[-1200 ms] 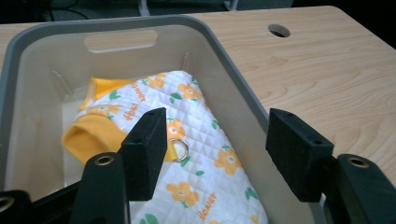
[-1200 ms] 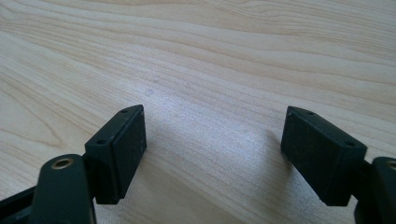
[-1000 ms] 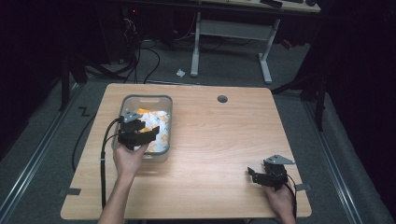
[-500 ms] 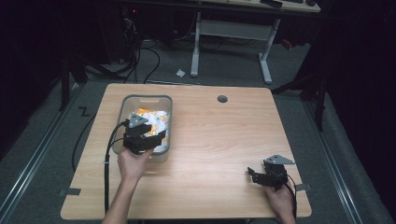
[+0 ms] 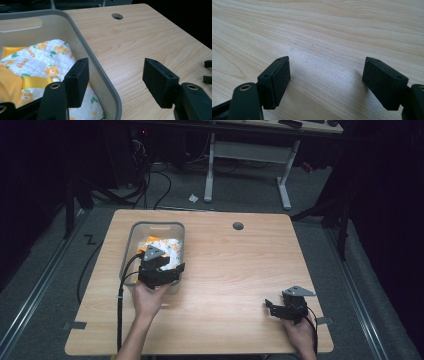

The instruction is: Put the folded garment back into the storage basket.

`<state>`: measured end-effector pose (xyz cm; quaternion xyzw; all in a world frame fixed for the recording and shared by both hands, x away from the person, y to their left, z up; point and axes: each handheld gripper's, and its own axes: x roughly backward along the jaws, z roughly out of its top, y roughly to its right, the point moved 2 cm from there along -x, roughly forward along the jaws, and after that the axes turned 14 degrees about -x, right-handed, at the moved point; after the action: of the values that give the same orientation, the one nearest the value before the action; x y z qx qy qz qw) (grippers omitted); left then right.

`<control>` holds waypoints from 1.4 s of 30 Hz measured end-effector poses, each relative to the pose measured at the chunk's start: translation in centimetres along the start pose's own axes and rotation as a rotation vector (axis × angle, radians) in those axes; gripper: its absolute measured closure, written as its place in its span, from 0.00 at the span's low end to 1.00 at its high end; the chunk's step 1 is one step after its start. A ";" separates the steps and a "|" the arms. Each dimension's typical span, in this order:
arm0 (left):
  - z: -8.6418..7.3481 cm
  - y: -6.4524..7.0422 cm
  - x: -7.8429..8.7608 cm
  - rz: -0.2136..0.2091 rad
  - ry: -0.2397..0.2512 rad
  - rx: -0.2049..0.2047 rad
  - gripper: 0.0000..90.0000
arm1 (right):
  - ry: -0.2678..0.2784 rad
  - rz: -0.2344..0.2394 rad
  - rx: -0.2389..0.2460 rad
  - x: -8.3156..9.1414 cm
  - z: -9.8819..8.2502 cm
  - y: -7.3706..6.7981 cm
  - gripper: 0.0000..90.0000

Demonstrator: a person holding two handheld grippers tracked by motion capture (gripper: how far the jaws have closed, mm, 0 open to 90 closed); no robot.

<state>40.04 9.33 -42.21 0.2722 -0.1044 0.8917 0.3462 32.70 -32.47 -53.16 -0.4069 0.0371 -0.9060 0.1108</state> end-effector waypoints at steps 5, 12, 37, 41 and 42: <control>0.0 0.4 -0.2 -0.016 -0.005 -0.009 0.43 | -0.001 0.000 0.000 0.0 0.0 0.0 0.25; 0.1 1.5 -0.4 -0.043 0.014 -0.015 0.42 | -0.001 0.000 0.000 0.0 0.0 0.0 0.25; 0.6 5.0 -1.9 -0.134 0.009 -0.070 0.42 | -0.001 0.000 0.000 0.0 0.0 0.0 0.25; 0.7 5.3 -2.1 -0.144 0.015 -0.071 0.42 | -0.001 0.000 0.000 0.0 0.0 0.0 0.25; 0.7 5.4 -2.1 -0.144 0.018 -0.073 0.42 | -0.001 0.000 0.000 0.0 0.0 0.0 0.25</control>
<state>37.96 3.93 -42.78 0.2584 -0.1137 0.8624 0.4201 32.69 -32.47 -53.16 -0.4075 0.0369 -0.9057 0.1106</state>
